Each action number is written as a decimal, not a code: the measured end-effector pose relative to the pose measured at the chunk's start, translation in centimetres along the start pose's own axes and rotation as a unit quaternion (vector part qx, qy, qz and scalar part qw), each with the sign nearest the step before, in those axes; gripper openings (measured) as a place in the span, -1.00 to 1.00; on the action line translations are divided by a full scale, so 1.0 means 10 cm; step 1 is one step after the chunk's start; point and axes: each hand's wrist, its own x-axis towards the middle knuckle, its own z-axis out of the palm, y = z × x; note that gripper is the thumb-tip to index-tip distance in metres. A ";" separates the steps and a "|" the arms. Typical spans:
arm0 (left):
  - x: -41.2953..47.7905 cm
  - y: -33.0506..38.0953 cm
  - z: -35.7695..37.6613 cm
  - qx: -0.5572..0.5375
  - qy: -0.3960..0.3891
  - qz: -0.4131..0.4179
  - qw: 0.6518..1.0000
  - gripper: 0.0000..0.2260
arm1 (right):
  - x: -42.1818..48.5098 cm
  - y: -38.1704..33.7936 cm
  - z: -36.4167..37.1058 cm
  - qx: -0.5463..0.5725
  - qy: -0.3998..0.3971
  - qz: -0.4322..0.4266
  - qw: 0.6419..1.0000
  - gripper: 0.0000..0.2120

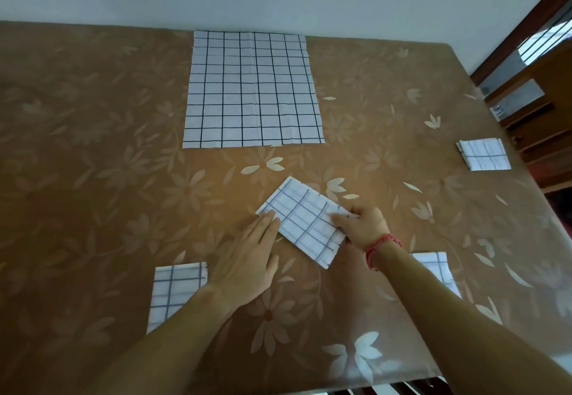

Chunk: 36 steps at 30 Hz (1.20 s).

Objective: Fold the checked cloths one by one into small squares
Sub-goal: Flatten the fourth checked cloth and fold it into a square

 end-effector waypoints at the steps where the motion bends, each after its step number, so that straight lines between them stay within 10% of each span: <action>1: -0.03 0.03 0.03 -0.007 -0.002 0.006 1.000 -0.42 | -0.06 0.02 0.01 0.035 -0.003 0.022 0.999 -0.84; 15: -0.30 0.15 0.16 0.084 0.022 0.040 0.995 -0.46 | -0.69 0.34 0.34 0.322 -0.093 0.162 0.928 -0.73; 23: -0.47 0.06 0.26 0.111 0.077 0.072 0.988 -0.64 | -0.82 0.60 0.13 -0.018 -0.100 -0.035 0.994 -0.37; 29: -0.49 0.09 0.18 0.076 0.072 0.053 0.993 -0.70 | -0.87 0.74 0.09 -0.317 -0.081 -0.337 0.883 -0.09; 36: -0.47 0.12 0.08 -0.026 0.059 -0.011 0.998 -0.82 | -0.75 0.75 0.16 -0.326 -0.059 -0.360 0.872 -0.37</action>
